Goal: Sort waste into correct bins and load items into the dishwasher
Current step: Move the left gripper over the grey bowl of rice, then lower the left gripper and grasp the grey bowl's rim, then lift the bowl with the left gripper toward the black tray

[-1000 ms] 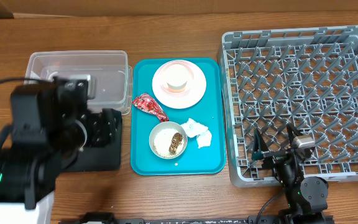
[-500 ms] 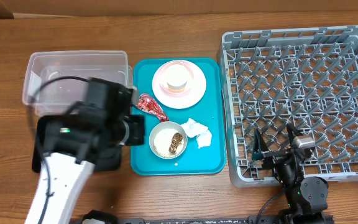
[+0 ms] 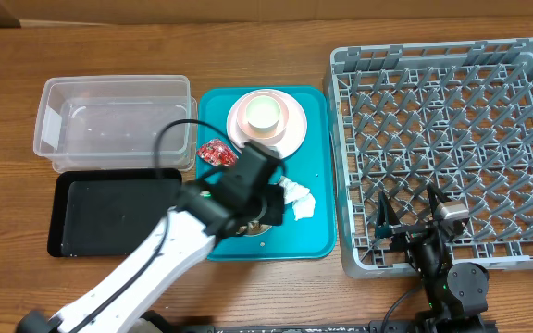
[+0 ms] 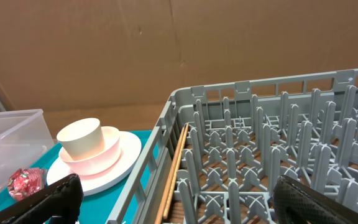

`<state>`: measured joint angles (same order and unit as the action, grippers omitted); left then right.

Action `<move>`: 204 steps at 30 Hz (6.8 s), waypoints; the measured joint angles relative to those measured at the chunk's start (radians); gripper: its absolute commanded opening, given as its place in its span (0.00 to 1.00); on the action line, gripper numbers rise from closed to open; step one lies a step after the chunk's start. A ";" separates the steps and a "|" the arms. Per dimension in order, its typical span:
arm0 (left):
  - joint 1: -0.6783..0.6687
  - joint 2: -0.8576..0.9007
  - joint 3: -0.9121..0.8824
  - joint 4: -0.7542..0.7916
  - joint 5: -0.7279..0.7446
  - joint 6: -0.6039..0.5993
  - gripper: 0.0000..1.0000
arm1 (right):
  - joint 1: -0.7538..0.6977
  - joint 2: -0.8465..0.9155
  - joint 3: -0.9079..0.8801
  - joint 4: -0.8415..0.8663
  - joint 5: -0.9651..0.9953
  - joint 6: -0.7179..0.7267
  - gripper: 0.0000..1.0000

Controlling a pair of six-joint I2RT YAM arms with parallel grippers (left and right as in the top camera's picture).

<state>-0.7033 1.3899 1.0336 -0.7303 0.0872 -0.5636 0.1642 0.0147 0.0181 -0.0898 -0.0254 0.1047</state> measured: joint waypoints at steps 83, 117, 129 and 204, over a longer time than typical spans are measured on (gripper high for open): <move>-0.062 0.282 0.014 -0.033 -0.397 -0.048 0.25 | 0.000 0.000 0.000 0.000 0.000 0.000 1.00; -0.007 0.330 0.013 -0.003 -0.340 -0.063 0.04 | 0.000 0.000 0.000 0.000 0.000 0.000 1.00; -0.002 0.330 0.013 -0.004 -0.338 -0.065 0.04 | 0.000 0.000 0.000 0.000 0.000 0.000 1.00; 0.145 0.233 0.087 -0.122 0.014 0.134 0.04 | 0.000 0.000 0.000 0.000 0.000 0.000 1.00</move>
<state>-0.5579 1.6234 1.1210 -0.8520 0.1009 -0.4294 0.1642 0.0147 0.0185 -0.0895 -0.0250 0.1043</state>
